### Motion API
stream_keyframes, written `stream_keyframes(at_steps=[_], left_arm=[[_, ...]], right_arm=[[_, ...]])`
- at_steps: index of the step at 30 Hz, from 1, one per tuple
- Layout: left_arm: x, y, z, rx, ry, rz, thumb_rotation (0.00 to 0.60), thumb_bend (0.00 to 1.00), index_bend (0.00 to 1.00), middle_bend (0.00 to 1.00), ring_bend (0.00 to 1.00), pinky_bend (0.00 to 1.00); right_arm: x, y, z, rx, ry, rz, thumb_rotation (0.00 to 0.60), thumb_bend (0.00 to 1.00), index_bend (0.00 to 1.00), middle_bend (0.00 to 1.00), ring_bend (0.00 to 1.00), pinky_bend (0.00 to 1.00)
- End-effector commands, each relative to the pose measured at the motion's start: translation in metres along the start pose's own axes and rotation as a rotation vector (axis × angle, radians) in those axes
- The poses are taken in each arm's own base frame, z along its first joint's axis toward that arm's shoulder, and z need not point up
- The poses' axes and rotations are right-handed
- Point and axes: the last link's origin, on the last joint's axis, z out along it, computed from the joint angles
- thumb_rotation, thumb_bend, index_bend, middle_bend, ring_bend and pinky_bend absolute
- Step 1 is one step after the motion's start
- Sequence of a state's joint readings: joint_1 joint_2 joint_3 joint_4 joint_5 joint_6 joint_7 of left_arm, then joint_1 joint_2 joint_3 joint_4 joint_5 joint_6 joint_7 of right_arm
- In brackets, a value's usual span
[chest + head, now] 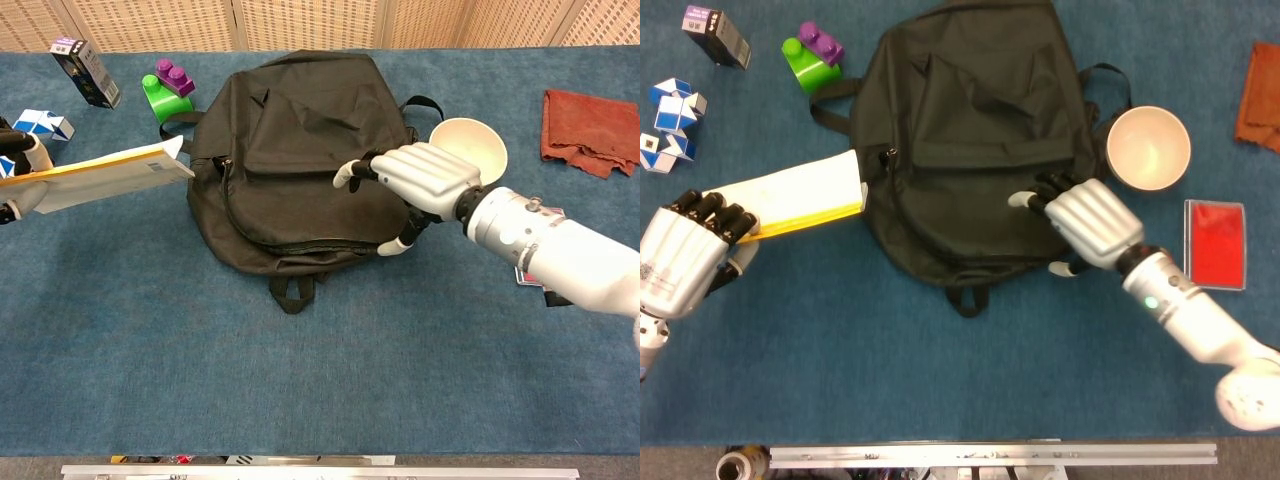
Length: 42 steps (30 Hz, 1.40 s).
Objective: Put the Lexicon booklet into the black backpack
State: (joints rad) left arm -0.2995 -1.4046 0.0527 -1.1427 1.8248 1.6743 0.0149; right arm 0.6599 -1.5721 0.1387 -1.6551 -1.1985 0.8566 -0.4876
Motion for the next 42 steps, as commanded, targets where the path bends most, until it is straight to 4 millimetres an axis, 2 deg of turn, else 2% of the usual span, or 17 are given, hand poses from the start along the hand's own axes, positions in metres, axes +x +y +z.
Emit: stream_keyframes(at_steps=[1, 11, 16, 27, 37, 39, 42], left_arm=[[-0.001, 0.000, 0.001, -0.002, -0.002, -0.001, 0.600, 0.39, 0.74, 0.64, 0.51, 0.57], [-0.002, -0.001, 0.000, -0.004, -0.005, -0.001, 0.600, 0.39, 0.74, 0.64, 0.51, 0.57], [-0.001, -0.001, 0.002, -0.010, 0.003, -0.002, 0.600, 0.39, 0.74, 0.64, 0.51, 0.57], [-0.001, -0.001, 0.002, -0.003, 0.005, 0.000, 0.600, 0.39, 0.74, 0.64, 0.51, 0.57], [0.000, -0.002, 0.001, 0.001, 0.011, 0.000, 0.600, 0.39, 0.74, 0.64, 0.51, 0.57], [-0.001, -0.002, 0.002, 0.002, 0.013, -0.001, 0.600, 0.39, 0.74, 0.64, 0.51, 0.57], [-0.001, -0.003, 0.002, 0.005, 0.009, 0.001, 0.600, 0.39, 0.74, 0.64, 0.51, 0.57]], right_arm=[[-0.009, -0.007, 0.012, 0.008, -0.002, -0.041, 0.600, 0.00, 0.24, 0.30, 0.14, 0.22], [-0.022, -0.019, 0.032, 0.011, 0.018, -0.073, 0.600, 0.00, 0.24, 0.30, 0.14, 0.22], [-0.013, -0.018, 0.040, -0.002, 0.044, -0.064, 0.600, 0.00, 0.24, 0.30, 0.14, 0.22], [0.005, -0.011, 0.056, -0.040, 0.078, -0.034, 0.600, 0.11, 0.24, 0.31, 0.14, 0.22], [0.023, -0.009, 0.060, -0.047, 0.107, -0.024, 0.600, 0.12, 0.25, 0.31, 0.15, 0.22], [0.026, -0.011, 0.064, -0.050, 0.126, -0.014, 0.600, 0.18, 0.27, 0.32, 0.16, 0.24], [0.020, -0.014, 0.068, -0.043, 0.114, -0.018, 0.600, 0.38, 0.32, 0.35, 0.23, 0.35]])
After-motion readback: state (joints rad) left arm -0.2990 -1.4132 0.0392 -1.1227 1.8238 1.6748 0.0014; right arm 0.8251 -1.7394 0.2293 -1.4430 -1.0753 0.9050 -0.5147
